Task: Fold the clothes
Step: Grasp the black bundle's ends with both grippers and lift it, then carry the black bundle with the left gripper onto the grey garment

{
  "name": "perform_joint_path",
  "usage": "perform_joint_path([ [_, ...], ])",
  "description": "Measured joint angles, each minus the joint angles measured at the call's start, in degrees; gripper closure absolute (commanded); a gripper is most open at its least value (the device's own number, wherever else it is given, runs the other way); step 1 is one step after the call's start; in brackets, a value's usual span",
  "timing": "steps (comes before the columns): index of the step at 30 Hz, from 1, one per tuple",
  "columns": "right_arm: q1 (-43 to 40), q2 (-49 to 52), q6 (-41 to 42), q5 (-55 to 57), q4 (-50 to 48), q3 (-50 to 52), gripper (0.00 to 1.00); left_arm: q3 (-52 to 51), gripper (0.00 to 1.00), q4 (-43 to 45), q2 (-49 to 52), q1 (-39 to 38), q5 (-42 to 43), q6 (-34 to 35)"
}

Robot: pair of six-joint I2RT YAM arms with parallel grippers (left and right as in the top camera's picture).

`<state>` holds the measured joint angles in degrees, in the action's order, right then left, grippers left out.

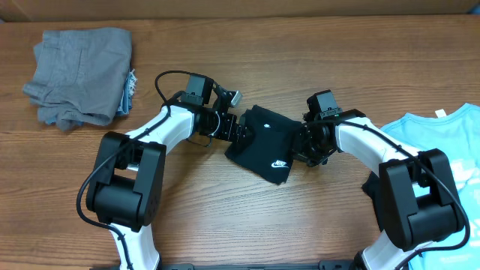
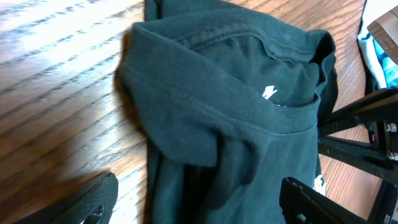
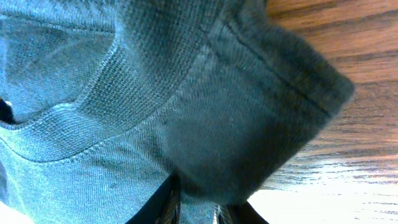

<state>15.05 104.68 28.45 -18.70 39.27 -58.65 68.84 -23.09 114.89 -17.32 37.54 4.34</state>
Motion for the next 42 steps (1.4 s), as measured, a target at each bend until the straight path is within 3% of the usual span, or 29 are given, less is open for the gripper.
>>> perform_joint_path([
  [2, 0.00, 0.00, 0.02, 0.00, 0.09, 0.00, 0.77, 0.11, 0.15, -0.22, 0.09, -0.63, 0.00, 0.00],
  [9, 0.00, 0.00, -0.22, -0.02, 0.44, 0.00, 0.77, 0.31, 0.33, -1.11, 0.44, -5.18, -0.22, 0.20],
  [13, -0.02, 0.00, -0.24, 0.04, 0.68, -0.07, 0.77, 0.35, 0.56, -1.09, 0.98, -7.06, -0.66, 1.05],
  [17, -0.02, 0.00, -0.35, 0.02, 0.87, -0.07, 0.78, 0.42, 0.87, -1.11, 2.03, -7.69, -1.40, 1.92],
  [19, -0.02, 0.00, -0.42, 0.02, 1.18, -0.07, 0.81, 0.44, 0.96, -1.05, 2.45, -7.72, -1.20, 2.36],
  [26, -0.04, 0.02, -0.13, -0.15, 4.02, -0.07, 0.87, 1.03, 0.96, -3.65, 2.45, -7.45, -1.03, 1.95],
  [31, 0.00, -1.70, 0.04, -2.54, 6.23, 0.37, 0.85, 4.83, 0.96, -18.29, 1.05, -4.94, -3.08, -1.20],
  [35, -0.07, -8.96, 0.02, -3.98, 6.78, 0.72, 0.80, 11.63, 0.96, -29.14, -2.32, 0.72, -7.23, -3.56],
  [42, -0.07, -21.84, 0.13, -5.14, 7.23, 0.70, 0.75, 29.81, 0.96, -38.93, -8.94, 14.75, -10.40, -9.20],
])
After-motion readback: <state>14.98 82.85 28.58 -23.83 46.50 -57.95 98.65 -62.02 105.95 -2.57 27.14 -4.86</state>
